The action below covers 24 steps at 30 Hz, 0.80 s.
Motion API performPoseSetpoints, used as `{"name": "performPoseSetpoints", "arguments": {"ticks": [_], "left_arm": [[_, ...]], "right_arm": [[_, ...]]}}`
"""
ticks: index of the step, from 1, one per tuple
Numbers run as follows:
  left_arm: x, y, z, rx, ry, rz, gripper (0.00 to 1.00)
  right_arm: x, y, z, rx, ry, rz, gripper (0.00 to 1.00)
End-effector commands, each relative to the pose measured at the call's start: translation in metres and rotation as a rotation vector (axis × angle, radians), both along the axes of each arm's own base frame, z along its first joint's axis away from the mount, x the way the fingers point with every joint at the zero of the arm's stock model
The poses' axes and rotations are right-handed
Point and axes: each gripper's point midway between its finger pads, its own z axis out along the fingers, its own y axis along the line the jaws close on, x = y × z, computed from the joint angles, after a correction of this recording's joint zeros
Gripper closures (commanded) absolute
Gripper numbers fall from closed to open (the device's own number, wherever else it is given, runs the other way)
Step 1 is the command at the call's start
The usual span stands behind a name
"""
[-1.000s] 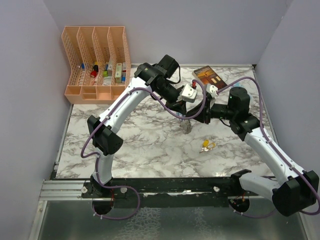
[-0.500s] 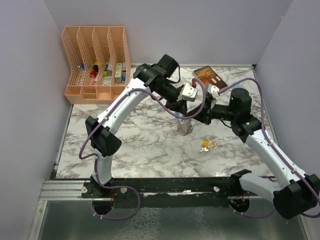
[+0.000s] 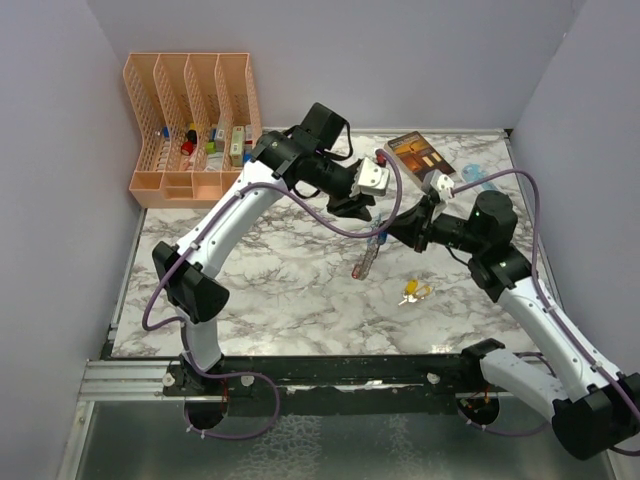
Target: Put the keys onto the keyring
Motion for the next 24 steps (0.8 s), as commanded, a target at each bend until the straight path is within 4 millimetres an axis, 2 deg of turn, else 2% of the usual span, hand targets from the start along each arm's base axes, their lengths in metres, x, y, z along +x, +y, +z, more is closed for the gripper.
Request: {"name": "performPoseSetpoints", "arguments": {"ticks": [1,9,13,24], "left_arm": [[-0.001,0.003,0.001,-0.011,-0.006,0.017,0.62],[-0.001,0.001,-0.020,0.008,0.046,0.017,0.62],[0.002,-0.005,-0.018,-0.011,0.055,0.020,0.62],[-0.005,-0.015,-0.009,-0.062,0.118,-0.026,0.63]], "right_arm": [[0.007,-0.003,0.031,0.081,-0.090,-0.069,0.99],[0.008,-0.005,0.039,0.154,-0.079,-0.103,0.99],[0.009,-0.006,0.039,0.168,-0.072,-0.118,0.99],[0.014,-0.016,0.041,0.242,-0.077,-0.209,0.99]]}}
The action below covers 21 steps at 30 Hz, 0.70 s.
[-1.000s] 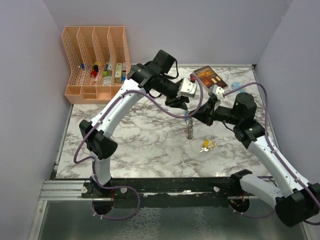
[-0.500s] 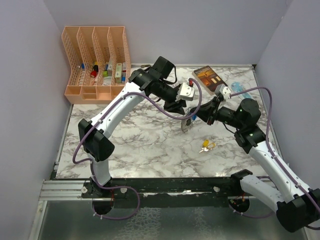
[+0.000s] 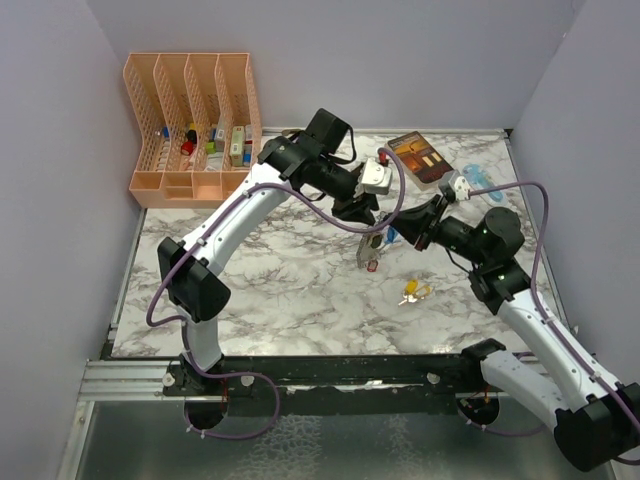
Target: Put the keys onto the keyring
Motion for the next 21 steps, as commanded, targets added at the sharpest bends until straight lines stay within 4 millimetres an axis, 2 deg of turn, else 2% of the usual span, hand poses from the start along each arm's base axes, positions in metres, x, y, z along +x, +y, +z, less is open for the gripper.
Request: {"name": "performPoseSetpoints", "arguments": {"ticks": [1,11,14,21], "left_arm": [[-0.007,-0.008,0.012,-0.061,0.042,-0.045,0.63],[-0.021,-0.009,0.011,-0.084,0.115,-0.087,0.63],[-0.023,-0.010,0.012,-0.089,0.125,-0.090,0.63],[-0.022,-0.012,0.013,-0.087,0.129,-0.085,0.63]], "right_arm": [[0.004,-0.006,0.024,0.081,-0.079,-0.065,0.99],[0.008,-0.018,0.027,0.166,-0.138,-0.149,0.99],[0.009,-0.019,0.024,0.191,-0.153,-0.158,0.99],[0.006,-0.024,0.032,0.270,-0.240,-0.170,0.99]]}}
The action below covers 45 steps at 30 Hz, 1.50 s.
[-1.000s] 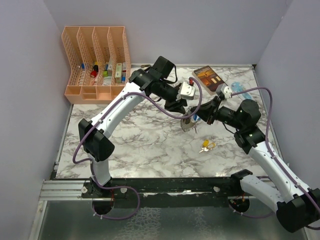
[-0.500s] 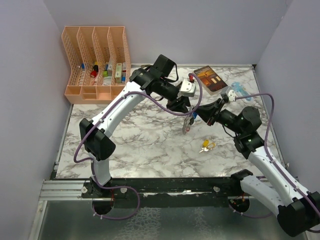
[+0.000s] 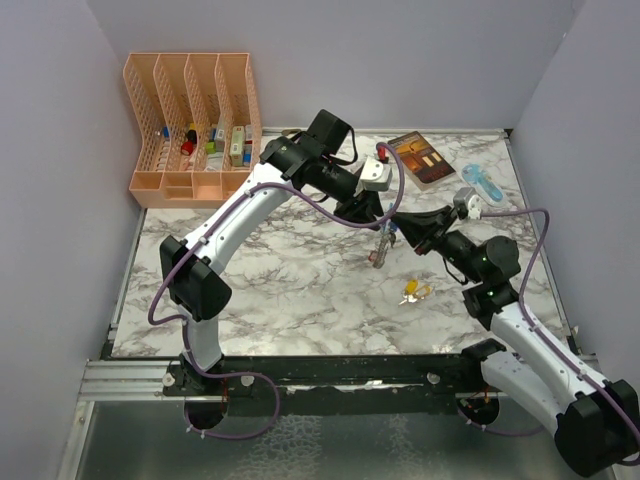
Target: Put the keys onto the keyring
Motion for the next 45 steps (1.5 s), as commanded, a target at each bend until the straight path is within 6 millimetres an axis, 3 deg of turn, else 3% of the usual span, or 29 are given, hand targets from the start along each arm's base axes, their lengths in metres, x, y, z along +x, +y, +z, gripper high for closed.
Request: {"name": "performPoseSetpoints", "arguments": {"ticks": [1,9,19,25,30,40,45], "left_arm": [[-0.006,-0.005,0.004,-0.029,0.024,-0.028,0.63],[0.031,-0.009,0.006,0.010,-0.088,0.118,0.66],[0.052,-0.019,0.057,-0.105,-0.220,0.191,0.63],[0.021,-0.019,0.067,-0.153,-0.177,0.065,0.62],[0.008,-0.018,0.060,-0.136,-0.179,0.023,0.62],[-0.006,-0.019,0.078,-0.189,-0.164,-0.036,0.62],[-0.010,-0.021,0.077,-0.193,-0.146,-0.053,0.62]], "right_arm": [[-0.005,-0.007,0.045,0.114,-0.182,-0.035,0.99],[-0.018,-0.007,0.060,0.166,-0.267,-0.003,0.99],[-0.029,-0.012,0.083,0.217,-0.342,0.000,0.99],[-0.029,-0.018,0.092,0.251,-0.369,-0.032,0.99],[-0.026,-0.021,0.098,0.262,-0.385,-0.053,0.99],[-0.025,-0.020,0.097,0.261,-0.404,-0.056,0.99],[-0.027,-0.022,0.099,0.282,-0.431,-0.055,0.99]]}}
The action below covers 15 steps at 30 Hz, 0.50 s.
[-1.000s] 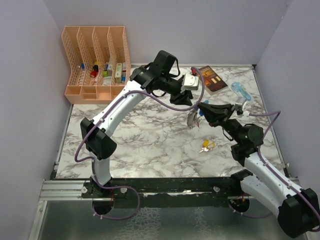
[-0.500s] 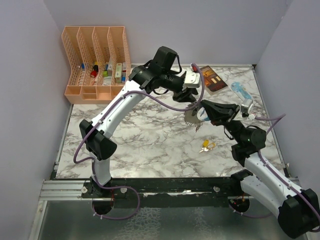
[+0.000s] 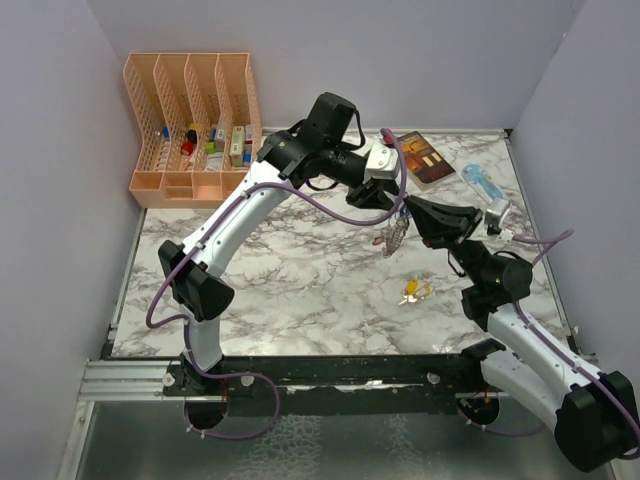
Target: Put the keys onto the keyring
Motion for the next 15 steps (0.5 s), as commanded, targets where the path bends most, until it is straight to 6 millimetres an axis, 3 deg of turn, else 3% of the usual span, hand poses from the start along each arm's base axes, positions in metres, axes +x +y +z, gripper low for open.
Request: {"name": "performPoseSetpoints", "arguments": {"ticks": [1,15], "left_arm": [[-0.020,0.003,0.021,-0.049,-0.007,-0.060,0.62],[-0.032,-0.005,0.024,-0.063,0.013,-0.100,0.62]], "right_arm": [[-0.010,-0.008,0.023,0.071,-0.103,-0.019,0.99],[-0.009,-0.009,0.027,0.115,-0.156,-0.022,0.99]]}}
